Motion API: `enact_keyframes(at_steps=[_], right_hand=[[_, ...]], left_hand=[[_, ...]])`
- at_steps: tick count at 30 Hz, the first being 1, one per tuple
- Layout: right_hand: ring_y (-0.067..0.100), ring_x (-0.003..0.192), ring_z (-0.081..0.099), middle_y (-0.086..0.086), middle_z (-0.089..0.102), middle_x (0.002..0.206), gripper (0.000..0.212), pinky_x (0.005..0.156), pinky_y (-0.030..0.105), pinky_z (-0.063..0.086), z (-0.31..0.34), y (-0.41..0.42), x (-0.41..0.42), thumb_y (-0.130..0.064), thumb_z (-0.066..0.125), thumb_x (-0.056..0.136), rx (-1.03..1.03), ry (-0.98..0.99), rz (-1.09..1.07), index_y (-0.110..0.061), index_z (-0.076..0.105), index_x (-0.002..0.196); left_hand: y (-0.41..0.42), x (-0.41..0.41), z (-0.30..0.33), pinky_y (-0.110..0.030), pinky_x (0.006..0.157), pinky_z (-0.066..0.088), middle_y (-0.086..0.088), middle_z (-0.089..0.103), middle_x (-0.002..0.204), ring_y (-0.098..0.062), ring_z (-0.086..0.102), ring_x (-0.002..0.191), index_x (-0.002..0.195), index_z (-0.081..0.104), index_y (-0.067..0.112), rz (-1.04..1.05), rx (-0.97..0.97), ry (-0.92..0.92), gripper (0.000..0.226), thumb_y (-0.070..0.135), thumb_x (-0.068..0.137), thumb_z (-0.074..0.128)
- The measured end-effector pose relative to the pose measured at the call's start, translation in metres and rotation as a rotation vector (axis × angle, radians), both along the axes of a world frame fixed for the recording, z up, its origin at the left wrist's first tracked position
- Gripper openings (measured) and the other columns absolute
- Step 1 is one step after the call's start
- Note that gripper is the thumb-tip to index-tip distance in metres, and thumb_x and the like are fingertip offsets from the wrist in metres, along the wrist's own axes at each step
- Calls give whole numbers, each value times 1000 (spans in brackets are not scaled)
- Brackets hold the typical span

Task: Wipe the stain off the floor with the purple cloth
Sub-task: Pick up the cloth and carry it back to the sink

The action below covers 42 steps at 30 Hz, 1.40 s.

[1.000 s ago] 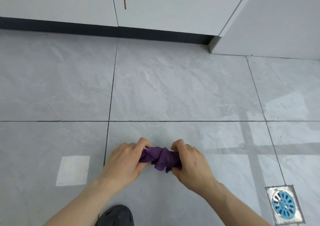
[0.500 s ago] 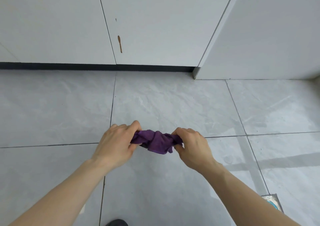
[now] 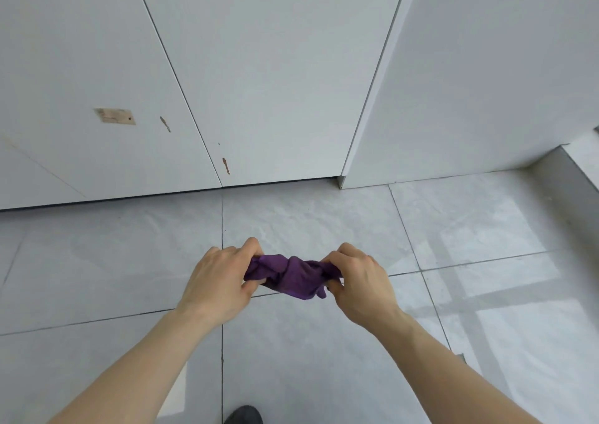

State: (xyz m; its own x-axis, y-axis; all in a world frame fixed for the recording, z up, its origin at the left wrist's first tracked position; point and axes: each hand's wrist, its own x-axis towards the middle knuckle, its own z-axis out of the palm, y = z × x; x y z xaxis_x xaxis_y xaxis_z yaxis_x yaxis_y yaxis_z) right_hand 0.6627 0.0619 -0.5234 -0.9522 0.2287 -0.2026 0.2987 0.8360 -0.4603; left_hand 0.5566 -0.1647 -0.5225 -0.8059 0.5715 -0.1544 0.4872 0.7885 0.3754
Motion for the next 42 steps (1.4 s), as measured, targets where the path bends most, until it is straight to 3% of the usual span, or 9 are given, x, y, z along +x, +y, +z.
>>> enact_keyframes(at_steps=[6,11,21,31,36,42], right_hand=[[24,91,62,-6,65,102,26,71,28,36,150,0,18,-10,64,88,-17,-29,-32,-25,68,108],[24,93,61,-8,68,100,26,77,35,49,309,5,31,-10,66,87,-42,-21,-58,-25,63,108],[22,93,59,-10,69,94,21,76,37,51,584,28,58,-11,66,84,-27,136,-87,-23,61,100],[23,98,59,-7,68,104,31,75,32,47,719,43,70,-7,56,83,52,320,-59,-23,65,108],[22,98,59,-6,63,109,30,76,31,46,753,44,69,-10,56,86,65,402,-41,-25,66,110],[20,97,59,-9,64,104,29,74,28,41,774,39,48,-12,57,85,87,455,-29,-29,66,107]], left_hand=[[5,14,150,-33,68,39,9,62,80,-26,53,78,99,44,33,49,-43,-61,23,35,90,65],[12,28,301,-31,70,39,10,61,78,-23,53,76,98,43,35,61,-18,-60,26,36,89,68],[31,62,573,-28,75,37,19,66,86,-14,60,83,94,37,44,129,99,-21,36,39,86,71],[49,78,722,-35,81,48,20,69,88,-17,65,92,102,49,39,164,240,81,31,32,85,75],[47,79,755,-37,87,49,21,70,91,-14,66,95,100,48,44,191,310,122,33,30,86,75],[40,64,772,-37,84,52,21,71,91,-11,66,93,105,51,43,222,354,155,31,31,87,73]])
